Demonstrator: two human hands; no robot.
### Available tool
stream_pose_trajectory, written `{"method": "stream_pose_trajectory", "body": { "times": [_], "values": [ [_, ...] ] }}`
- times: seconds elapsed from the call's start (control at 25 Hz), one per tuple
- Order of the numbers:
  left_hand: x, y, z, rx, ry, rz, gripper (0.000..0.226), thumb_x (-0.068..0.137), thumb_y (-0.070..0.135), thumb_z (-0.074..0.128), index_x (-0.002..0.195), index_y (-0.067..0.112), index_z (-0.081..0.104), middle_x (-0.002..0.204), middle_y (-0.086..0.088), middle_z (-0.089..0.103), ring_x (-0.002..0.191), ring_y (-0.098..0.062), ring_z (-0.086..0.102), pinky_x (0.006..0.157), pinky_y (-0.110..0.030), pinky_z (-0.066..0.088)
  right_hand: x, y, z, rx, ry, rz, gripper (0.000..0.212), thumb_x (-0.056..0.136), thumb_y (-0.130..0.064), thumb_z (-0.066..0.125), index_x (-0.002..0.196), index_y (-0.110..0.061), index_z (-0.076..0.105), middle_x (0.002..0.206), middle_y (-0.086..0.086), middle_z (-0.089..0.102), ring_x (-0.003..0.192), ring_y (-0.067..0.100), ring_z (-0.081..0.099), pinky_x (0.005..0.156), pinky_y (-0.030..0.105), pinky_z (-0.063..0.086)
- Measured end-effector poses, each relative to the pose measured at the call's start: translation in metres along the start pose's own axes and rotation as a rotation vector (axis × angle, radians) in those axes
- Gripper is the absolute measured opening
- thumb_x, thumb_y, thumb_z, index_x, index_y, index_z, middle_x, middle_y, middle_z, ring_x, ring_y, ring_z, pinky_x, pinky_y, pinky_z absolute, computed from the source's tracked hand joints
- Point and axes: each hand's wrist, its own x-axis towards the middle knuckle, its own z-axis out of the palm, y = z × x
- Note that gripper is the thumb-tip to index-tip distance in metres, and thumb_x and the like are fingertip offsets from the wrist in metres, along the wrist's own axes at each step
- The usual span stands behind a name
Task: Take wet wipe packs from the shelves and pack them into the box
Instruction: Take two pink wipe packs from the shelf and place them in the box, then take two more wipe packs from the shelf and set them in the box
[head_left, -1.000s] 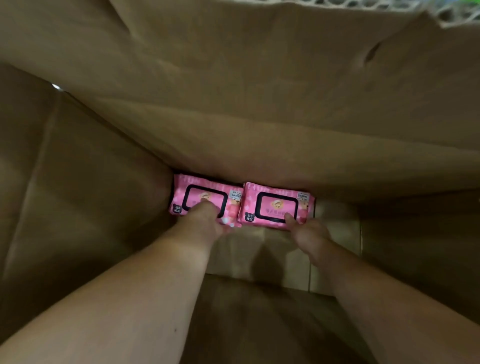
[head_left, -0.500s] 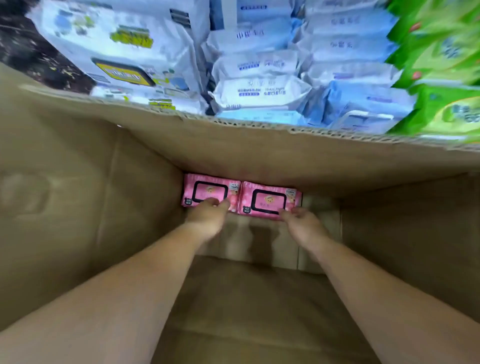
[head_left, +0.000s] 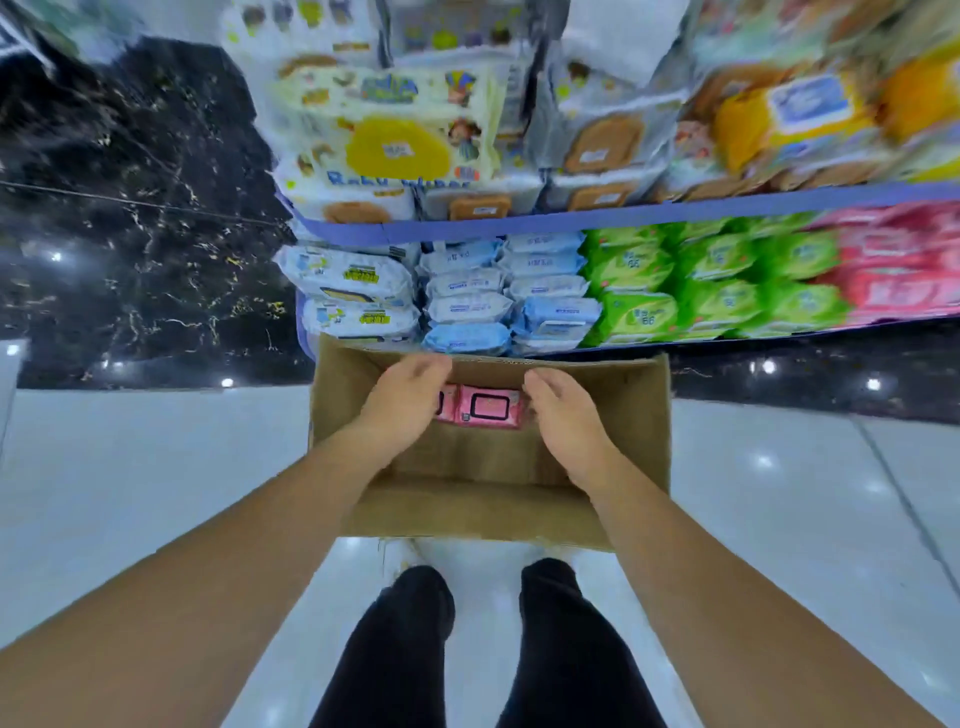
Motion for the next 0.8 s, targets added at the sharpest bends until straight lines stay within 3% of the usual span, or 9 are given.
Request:
{"method": "stream_pose_trajectory", "body": {
  "times": [0.08, 0.2, 0.32, 0.48, 0.64, 0.72, 0.8],
  "values": [
    [-0.034, 0.062, -0.036, -0.001, 0.001, 0.074, 0.041, 0.104, 0.046, 0.045, 0.136, 0.023, 0.058, 0.125, 0.007, 0.059, 0.112, -0.013, 0.054, 0.096, -0.031, 0.038, -0.044, -0.064, -0.024, 0.040, 0.019, -0.087, 0.042, 0.104, -0.038, 0.049, 0.139, -0.016, 0.055, 0.127, -0.002, 0.062, 0.118, 0.018, 0.059, 0.094, 0.028, 0.042],
    [-0.078, 0.151, -0.081, -0.042, 0.014, 0.214, 0.042, 0.106, 0.045, 0.042, 0.140, 0.023, 0.054, 0.115, 0.011, 0.058, 0.098, -0.010, 0.056, 0.090, -0.033, 0.042, -0.105, -0.150, -0.061, 0.084, 0.072, -0.240, 0.042, 0.106, -0.038, 0.045, 0.142, -0.016, 0.050, 0.124, -0.003, 0.058, 0.122, 0.023, 0.058, 0.096, 0.037, 0.047],
    [-0.118, 0.247, -0.110, -0.080, 0.030, 0.364, 0.042, 0.107, 0.045, 0.042, 0.140, 0.022, 0.054, 0.129, 0.007, 0.057, 0.113, -0.013, 0.054, 0.095, -0.033, 0.042, -0.149, -0.227, -0.106, 0.156, 0.131, -0.378, 0.044, 0.105, -0.040, 0.046, 0.143, -0.018, 0.049, 0.135, -0.003, 0.055, 0.127, 0.018, 0.054, 0.097, 0.032, 0.045],
    [-0.160, 0.370, -0.122, -0.076, 0.066, 0.606, 0.023, 0.107, 0.041, 0.043, 0.116, 0.028, 0.060, 0.109, 0.006, 0.059, 0.096, -0.015, 0.056, 0.076, -0.034, 0.044, -0.183, -0.324, -0.179, 0.211, 0.163, -0.558, 0.041, 0.105, -0.043, 0.045, 0.138, -0.020, 0.052, 0.135, -0.001, 0.056, 0.125, 0.021, 0.055, 0.099, 0.039, 0.047],
    [-0.182, 0.491, -0.111, -0.138, 0.138, 0.777, 0.022, 0.102, 0.043, 0.051, 0.094, 0.025, 0.062, 0.101, 0.000, 0.064, 0.099, -0.020, 0.058, 0.084, -0.037, 0.046, -0.190, -0.413, -0.269, 0.192, 0.222, -0.776, 0.033, 0.106, -0.038, 0.045, 0.132, -0.020, 0.053, 0.128, -0.002, 0.058, 0.121, 0.020, 0.056, 0.103, 0.041, 0.046],
    [-0.189, 0.551, -0.099, -0.143, 0.181, 0.832, 0.023, 0.103, 0.044, 0.048, 0.103, 0.026, 0.061, 0.111, 0.002, 0.064, 0.104, -0.020, 0.059, 0.093, -0.040, 0.045, -0.182, -0.456, -0.318, 0.192, 0.223, -0.860, 0.026, 0.104, -0.038, 0.047, 0.124, -0.022, 0.056, 0.125, -0.003, 0.061, 0.121, 0.019, 0.058, 0.105, 0.042, 0.047],
    [-0.196, 0.603, -0.088, -0.111, 0.254, 0.877, 0.026, 0.104, 0.044, 0.043, 0.108, 0.022, 0.057, 0.110, 0.002, 0.061, 0.098, -0.020, 0.057, 0.088, -0.039, 0.044, -0.175, -0.495, -0.362, 0.161, 0.262, -0.922, 0.032, 0.103, -0.040, 0.048, 0.126, -0.019, 0.059, 0.124, -0.003, 0.063, 0.118, 0.017, 0.059, 0.106, 0.044, 0.047]
  ]
}}
